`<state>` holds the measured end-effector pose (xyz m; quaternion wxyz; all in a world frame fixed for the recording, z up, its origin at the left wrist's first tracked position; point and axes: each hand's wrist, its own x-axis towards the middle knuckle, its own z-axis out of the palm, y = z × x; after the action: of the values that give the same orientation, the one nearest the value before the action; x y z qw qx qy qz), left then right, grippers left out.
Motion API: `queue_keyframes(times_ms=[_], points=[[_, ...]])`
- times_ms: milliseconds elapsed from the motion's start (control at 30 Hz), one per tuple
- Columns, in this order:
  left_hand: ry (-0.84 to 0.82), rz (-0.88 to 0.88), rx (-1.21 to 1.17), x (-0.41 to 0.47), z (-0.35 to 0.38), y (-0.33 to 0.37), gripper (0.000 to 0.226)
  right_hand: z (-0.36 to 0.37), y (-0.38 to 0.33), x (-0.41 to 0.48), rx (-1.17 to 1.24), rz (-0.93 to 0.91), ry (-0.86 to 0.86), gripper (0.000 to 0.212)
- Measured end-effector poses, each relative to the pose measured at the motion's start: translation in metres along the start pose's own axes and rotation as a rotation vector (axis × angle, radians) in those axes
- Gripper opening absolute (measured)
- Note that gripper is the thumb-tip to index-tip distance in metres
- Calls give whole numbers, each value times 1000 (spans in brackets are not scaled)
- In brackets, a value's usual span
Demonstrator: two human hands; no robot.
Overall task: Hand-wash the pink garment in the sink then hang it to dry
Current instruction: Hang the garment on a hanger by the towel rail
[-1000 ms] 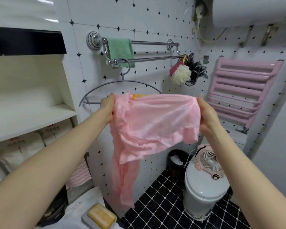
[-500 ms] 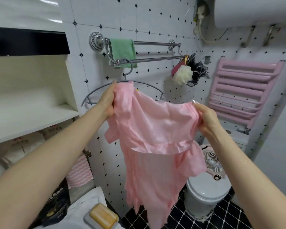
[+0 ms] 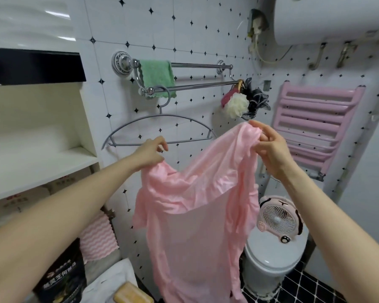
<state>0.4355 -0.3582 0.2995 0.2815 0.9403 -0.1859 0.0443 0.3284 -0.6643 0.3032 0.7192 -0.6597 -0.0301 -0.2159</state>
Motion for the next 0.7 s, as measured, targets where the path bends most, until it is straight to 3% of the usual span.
queue_keyframes(times_ms=[67,133,167,267,300,367,400,433,467,500,567,633,700], points=[[-30,101,-408,-6,-5,-1,20,8,3,3,-290,-142,199,66],[-109,168,-480,-13,-7,-4,8,12,7,7,-498,-263,369,52],[-161,197,-351,-13,-5,-10,20,12,9,10,-553,-308,420,43],[-275,348,547,-14,6,-32,85,13,9,17,-694,-330,474,18],[-221,469,773,-15,12,-43,88,13,8,20,-761,-308,492,13],[-70,593,878,-17,18,-55,58,15,6,25,-919,-249,547,29],[33,619,836,-16,18,-59,40,16,5,27,-991,-236,569,37],[69,533,753,-13,18,-61,25,15,5,30,-1044,-235,577,42],[169,437,680,-9,19,-63,14,14,6,33,-1079,-230,570,46],[159,231,546,-7,19,-63,17,14,6,36,-1075,-219,546,49],[174,-51,92,1,17,-64,28,13,7,44,-857,-153,433,49],[174,-122,-369,4,13,-61,26,17,10,48,-530,-10,320,36],[120,-154,-623,7,17,-61,18,23,18,52,-400,87,267,30]])
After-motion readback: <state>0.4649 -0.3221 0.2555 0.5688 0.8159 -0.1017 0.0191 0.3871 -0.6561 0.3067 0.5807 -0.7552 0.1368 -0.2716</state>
